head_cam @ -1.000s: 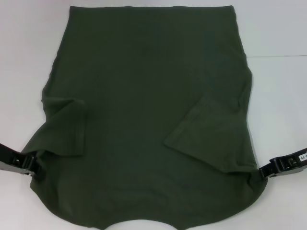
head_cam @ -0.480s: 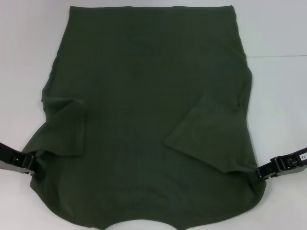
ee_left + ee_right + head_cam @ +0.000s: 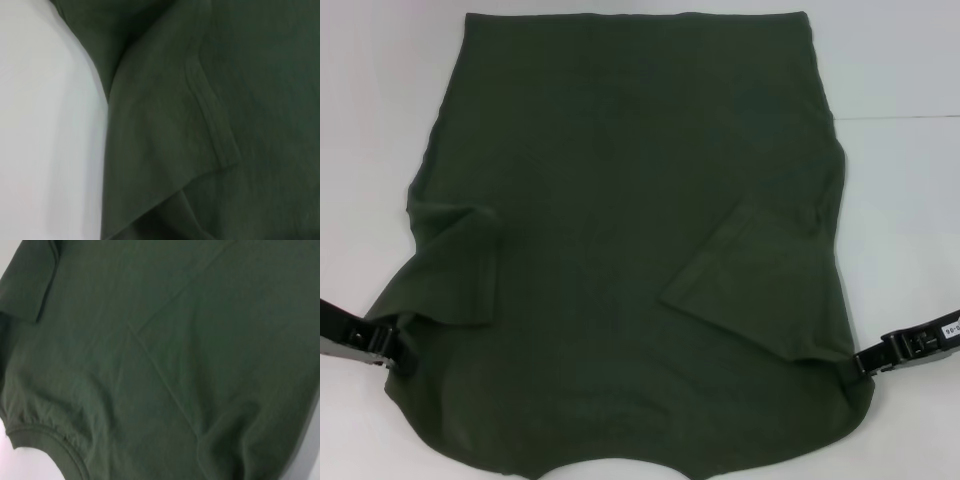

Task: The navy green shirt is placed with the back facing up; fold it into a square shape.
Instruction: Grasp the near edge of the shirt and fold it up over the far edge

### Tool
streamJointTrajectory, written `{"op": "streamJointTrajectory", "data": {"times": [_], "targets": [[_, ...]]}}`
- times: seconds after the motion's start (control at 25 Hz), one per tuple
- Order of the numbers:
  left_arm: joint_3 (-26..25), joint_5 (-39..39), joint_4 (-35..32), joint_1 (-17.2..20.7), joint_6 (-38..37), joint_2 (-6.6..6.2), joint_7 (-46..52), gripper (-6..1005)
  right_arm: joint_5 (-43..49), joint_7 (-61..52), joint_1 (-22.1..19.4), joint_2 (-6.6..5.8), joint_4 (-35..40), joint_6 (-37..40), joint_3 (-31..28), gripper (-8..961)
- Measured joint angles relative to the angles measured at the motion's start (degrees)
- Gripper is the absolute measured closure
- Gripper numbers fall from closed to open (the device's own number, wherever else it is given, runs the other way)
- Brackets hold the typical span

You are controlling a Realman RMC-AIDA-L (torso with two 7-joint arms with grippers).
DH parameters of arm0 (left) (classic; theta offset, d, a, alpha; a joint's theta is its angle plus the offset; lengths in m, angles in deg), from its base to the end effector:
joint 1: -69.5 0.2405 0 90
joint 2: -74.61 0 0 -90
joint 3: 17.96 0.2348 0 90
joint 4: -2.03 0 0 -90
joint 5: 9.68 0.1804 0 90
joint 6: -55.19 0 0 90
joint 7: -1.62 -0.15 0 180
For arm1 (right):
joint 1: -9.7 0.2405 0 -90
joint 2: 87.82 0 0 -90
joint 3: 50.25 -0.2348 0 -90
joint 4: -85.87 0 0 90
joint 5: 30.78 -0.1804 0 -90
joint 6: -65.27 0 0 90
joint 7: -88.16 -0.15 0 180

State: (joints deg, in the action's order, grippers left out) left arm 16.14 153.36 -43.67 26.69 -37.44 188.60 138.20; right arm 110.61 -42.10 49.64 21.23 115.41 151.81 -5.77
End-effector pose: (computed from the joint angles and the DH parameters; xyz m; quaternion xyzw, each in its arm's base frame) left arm -0.2722 0.3199 0.0499 -0.7998 -0.5764 0.1046 0.1307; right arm 0.2745 0.3091 0.0237 -0.8173 0.5730 -0.0205 0.0565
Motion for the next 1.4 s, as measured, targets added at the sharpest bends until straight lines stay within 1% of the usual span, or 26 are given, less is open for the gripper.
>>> {"op": "streamJointTrajectory", "data": {"times": [0.32, 0.52, 1.04, 1.32, 1.4], "targets": [[0.0, 0.0, 0.0, 0.1, -0.2, 0.0, 0.0, 973, 0.0, 0.5, -0.4, 0.0, 0.1, 0.0, -0.4, 718], [0.0, 0.0, 0.0, 0.2, 0.0, 0.01, 0.0, 974, 0.0, 0.5, -0.2, 0.01, 0.1, 0.0, -0.1, 923], [-0.3, -0.1, 0.0, 0.2, 0.2, 0.08, -2.0, 974, 0.0, 0.6, -0.1, -0.03, 0.1, 0.1, -0.1, 928], [-0.6, -0.2, 0.0, 0.3, 0.1, -0.03, -3.6, 974, 0.0, 0.9, -0.4, -0.58, 0.1, 0.3, 0.0, 927], [-0.7, -0.2, 0.0, 0.4, -0.3, -0.09, -4.6, 974, 0.0, 1.3, -0.6, -0.93, 0.1, 0.7, -0.1, 927]]}}
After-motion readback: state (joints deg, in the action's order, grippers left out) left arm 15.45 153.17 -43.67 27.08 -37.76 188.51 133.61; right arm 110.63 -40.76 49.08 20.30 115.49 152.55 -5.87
